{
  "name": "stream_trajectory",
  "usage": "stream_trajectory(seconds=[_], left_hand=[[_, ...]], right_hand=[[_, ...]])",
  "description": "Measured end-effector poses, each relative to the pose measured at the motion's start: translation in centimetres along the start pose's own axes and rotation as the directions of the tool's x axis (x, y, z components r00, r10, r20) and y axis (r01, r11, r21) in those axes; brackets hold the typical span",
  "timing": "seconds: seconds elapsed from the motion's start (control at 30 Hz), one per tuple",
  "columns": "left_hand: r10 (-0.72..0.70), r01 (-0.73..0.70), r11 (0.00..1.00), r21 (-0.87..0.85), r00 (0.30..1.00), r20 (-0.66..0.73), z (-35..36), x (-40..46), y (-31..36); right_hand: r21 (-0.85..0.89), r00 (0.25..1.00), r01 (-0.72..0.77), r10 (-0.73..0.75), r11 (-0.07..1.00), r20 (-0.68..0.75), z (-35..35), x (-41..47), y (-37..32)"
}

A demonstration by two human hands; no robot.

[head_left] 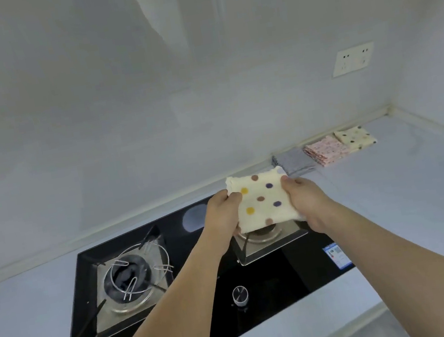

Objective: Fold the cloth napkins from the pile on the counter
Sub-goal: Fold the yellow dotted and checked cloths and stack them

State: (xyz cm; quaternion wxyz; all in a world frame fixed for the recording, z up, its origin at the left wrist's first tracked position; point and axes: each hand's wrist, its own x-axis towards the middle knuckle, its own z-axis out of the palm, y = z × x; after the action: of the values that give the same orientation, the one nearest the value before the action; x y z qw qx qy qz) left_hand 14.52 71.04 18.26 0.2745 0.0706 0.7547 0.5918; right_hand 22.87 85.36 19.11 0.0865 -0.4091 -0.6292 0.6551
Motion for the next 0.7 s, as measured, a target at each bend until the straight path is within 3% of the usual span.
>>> stream_trajectory(seconds=[0.1,0.23,0.33,0.53,0.7], left_hand=[[-0.001,-0.001,0.997,0.080,0.999,0.032,3.7,2.3,1.3],[-0.065,0.046,0.978,0.205,0.994,0.089,8.7,6.3,3.0],[-0.091,0.050,0.968,0.246,0.983,0.158,13.9,9.7,4.2],[-0.093,0.037,0.973,0.228,0.966,0.240,26.5,17.4,7.2],[-0.068,0.024,0.971,0.239,0.982,0.179,37.6,27.1,9.1]], right_hand=[[0.216,0.981,-0.173,0.149,0.961,0.126,-4.3,2.2,-1.1],[0.316,0.965,-0.249,0.206,0.916,0.165,-9.2,5.2,-1.4],[0.326,0.972,-0.231,0.229,0.917,0.043,-13.3,8.7,-1.5],[0.160,0.975,-0.115,0.142,0.980,-0.170,-23.5,20.3,-2.8],[0.111,0.969,-0.035,0.061,0.993,-0.240,-31.5,32.6,-3.9]])
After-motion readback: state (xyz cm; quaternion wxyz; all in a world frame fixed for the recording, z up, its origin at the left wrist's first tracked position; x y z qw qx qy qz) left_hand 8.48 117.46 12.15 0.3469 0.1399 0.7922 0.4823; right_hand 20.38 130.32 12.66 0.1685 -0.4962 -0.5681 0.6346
